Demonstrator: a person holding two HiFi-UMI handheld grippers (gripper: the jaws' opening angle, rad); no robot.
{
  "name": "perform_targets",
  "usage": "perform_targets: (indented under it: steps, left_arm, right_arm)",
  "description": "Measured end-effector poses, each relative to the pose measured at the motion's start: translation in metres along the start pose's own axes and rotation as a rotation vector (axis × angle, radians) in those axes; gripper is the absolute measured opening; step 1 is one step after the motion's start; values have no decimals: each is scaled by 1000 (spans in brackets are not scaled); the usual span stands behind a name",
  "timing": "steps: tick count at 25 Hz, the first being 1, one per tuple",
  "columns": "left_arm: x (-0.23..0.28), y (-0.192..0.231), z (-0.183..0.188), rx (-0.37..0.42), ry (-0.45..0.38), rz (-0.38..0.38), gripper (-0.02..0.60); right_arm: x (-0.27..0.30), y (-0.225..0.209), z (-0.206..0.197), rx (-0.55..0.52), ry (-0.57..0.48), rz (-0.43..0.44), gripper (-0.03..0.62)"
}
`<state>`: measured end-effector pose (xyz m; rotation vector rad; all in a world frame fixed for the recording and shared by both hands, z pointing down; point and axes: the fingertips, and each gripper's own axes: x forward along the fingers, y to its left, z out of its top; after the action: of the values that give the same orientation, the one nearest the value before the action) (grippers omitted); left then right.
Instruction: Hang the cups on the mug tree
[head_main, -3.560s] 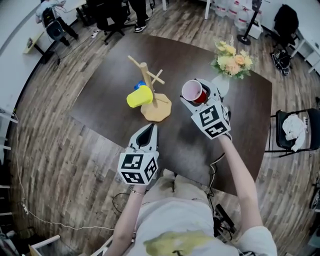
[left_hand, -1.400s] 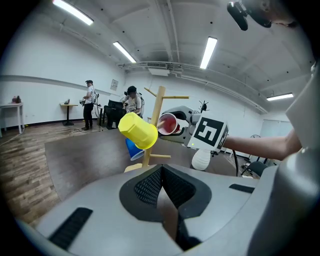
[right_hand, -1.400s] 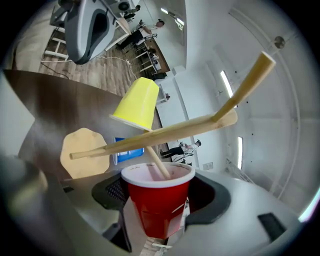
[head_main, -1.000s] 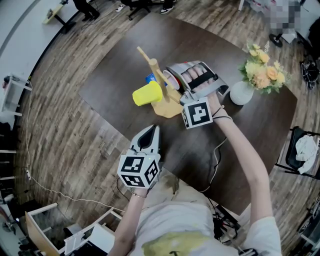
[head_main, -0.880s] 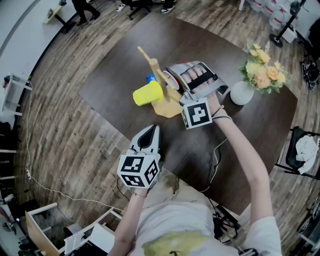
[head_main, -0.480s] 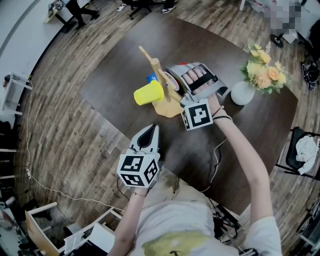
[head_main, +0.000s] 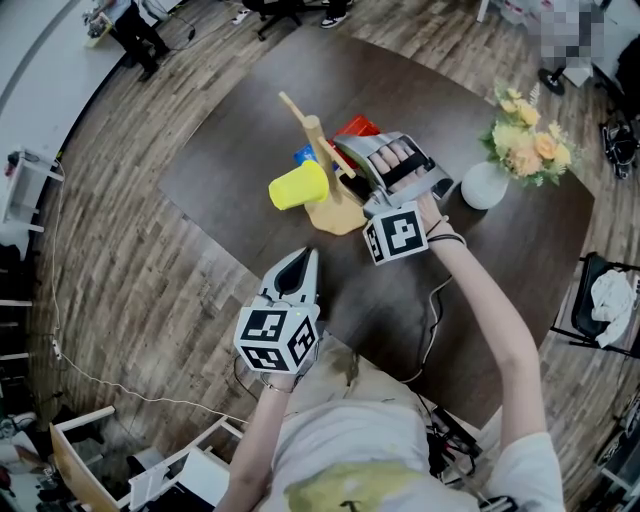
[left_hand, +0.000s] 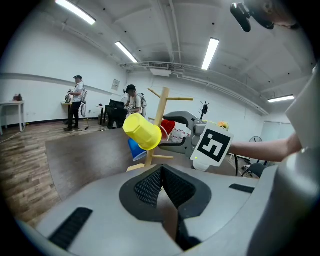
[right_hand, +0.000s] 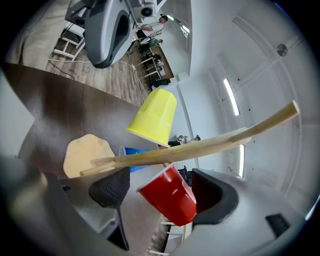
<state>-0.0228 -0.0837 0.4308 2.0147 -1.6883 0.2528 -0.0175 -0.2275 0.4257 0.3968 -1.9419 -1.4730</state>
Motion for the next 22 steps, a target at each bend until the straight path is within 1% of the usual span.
perform_targets:
  steps: [8,12,14,17,18,21,22]
  left_arm:
    - [3,-3,0,-1,-5,-20,15]
    - [5,-7,1,3,-6,-35,15]
    - [5,-10,2,5,-7,-42,15]
    - [5,-12,3,10,-12,-52,15]
    - [5,-13,3,12,-15,-55,15]
    - [5,-15,5,14,-23,-65,15]
    - [4,-16,6,14,-27,-67,15]
  right_arm:
    - [-12,-11,7,109,-47,-31,365]
    - [-20,-10,10,135,-71,-49,365]
    - [-25,-9,11,175,-76,-53,365]
    - [-31,-9,9,262,-69,-66,362]
    - [-33,-10,7,293,-64,-72,347]
    - [-41,-11,4,396,-55,-97,252]
    - [-44,-12,3,435,-54,-101,234]
